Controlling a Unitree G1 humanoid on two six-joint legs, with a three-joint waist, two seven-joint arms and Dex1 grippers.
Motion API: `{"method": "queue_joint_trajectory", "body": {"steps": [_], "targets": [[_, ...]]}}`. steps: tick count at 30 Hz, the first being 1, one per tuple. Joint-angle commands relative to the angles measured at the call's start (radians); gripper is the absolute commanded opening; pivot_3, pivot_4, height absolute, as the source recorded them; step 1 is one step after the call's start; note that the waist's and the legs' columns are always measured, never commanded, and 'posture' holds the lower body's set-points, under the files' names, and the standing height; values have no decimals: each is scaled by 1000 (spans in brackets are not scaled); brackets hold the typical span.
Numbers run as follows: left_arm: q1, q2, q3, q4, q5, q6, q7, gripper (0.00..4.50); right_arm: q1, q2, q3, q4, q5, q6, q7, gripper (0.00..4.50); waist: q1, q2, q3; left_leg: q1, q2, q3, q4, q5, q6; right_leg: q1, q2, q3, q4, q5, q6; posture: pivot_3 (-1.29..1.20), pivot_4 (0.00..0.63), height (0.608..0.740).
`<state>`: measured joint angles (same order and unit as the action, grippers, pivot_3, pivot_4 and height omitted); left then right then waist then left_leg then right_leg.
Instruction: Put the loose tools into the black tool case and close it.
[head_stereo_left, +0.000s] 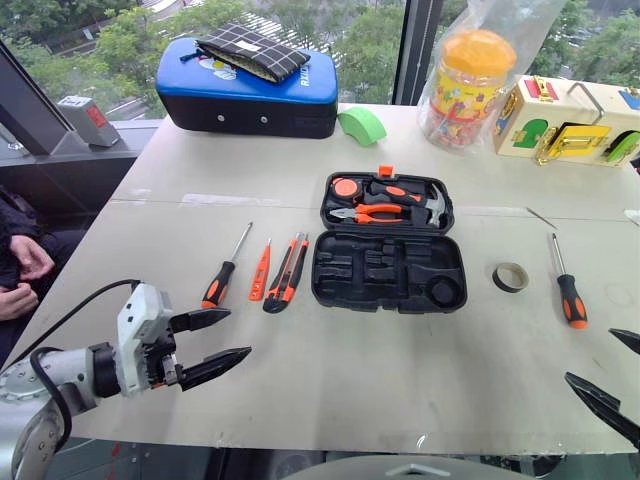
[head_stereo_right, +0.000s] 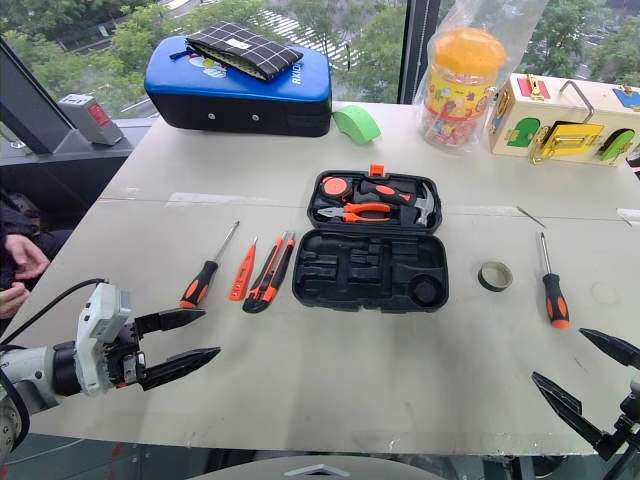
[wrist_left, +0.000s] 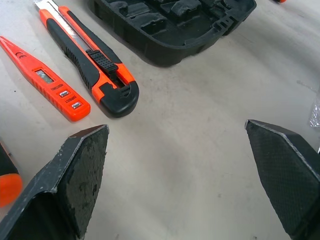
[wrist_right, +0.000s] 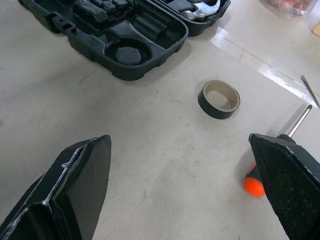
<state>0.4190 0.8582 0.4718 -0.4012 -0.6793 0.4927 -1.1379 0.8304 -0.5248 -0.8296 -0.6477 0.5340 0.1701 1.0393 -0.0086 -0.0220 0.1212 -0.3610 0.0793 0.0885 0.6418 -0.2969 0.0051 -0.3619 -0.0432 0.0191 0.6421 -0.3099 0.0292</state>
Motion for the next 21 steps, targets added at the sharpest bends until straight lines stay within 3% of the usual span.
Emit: {"method": "queue_joint_trajectory", "body": {"steps": [1, 3, 7, 12, 21], "targets": [[-61, -29, 16, -24, 0, 10, 96, 4444, -59, -62, 25, -56, 34, 49, -51, 4500, 0, 0, 0, 0, 0, 0, 0, 0, 0, 0, 0, 0, 0, 0, 0, 0, 150, 740], [-157, -76, -17, -47, 28, 49, 260, 4444, -155, -135, 71, -98, 67, 115, -100, 4500, -2, 0, 0, 0, -1, 0, 1, 0, 0, 1, -1, 0, 0, 0, 0, 0, 150, 740], [-251, -108, -26, -84, 7, 188, 439, 4444, -278, -205, 109, -106, 129, 180, -134, 4500, 1, -1, -1, -1, -2, -1, 5, 1, 1, 1, 0, 0, 1, 3, -2, 0, 150, 740], [-374, -134, -17, -81, 1, 409, 686, 4444, -394, -338, 175, -144, 280, 278, -74, 4500, 9, -1, 0, -3, -4, -6, 5, 1, 1, 0, 8, -1, 0, 4, 3, 0, 150, 740], [-420, -143, -151, -10, 144, 476, 814, 4444, -522, -375, 293, -133, 291, 283, -63, 4500, 20, -3, 0, -3, -5, -7, 6, 1, 1, 1, 9, 0, 0, 4, 3, 0, 150, 740]]}}
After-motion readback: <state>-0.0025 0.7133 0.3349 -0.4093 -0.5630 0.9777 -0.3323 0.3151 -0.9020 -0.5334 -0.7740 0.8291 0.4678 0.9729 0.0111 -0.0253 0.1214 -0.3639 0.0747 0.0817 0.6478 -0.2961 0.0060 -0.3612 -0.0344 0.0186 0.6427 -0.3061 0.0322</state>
